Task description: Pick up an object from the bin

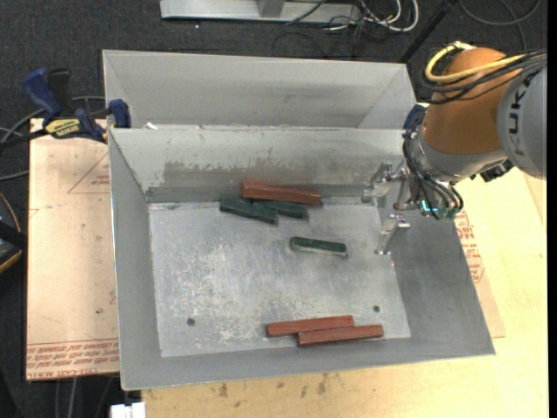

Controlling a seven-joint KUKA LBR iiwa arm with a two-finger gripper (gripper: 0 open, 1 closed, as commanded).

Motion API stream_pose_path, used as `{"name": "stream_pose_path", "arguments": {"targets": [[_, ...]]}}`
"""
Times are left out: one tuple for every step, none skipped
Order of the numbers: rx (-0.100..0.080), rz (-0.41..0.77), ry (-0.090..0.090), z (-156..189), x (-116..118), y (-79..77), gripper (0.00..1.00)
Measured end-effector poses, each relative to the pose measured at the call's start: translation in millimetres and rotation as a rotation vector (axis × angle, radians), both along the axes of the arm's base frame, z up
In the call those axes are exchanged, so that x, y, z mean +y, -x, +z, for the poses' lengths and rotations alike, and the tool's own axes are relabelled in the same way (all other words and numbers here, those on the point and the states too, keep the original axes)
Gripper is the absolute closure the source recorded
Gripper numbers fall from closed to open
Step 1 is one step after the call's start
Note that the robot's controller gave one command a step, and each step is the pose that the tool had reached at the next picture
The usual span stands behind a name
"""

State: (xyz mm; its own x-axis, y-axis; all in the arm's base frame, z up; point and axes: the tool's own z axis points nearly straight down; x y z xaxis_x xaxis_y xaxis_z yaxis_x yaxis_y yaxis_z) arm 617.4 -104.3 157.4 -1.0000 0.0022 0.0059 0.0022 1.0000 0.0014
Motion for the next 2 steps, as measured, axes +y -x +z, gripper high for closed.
{"name": "stream_pose_path", "arguments": {"targets": [[-0.008,0.002,0.001,4.6,0.2,-1.9,0.00],[-0.025,0.004,0.001,-79.1,41.0,-12.6,1.00]]}}
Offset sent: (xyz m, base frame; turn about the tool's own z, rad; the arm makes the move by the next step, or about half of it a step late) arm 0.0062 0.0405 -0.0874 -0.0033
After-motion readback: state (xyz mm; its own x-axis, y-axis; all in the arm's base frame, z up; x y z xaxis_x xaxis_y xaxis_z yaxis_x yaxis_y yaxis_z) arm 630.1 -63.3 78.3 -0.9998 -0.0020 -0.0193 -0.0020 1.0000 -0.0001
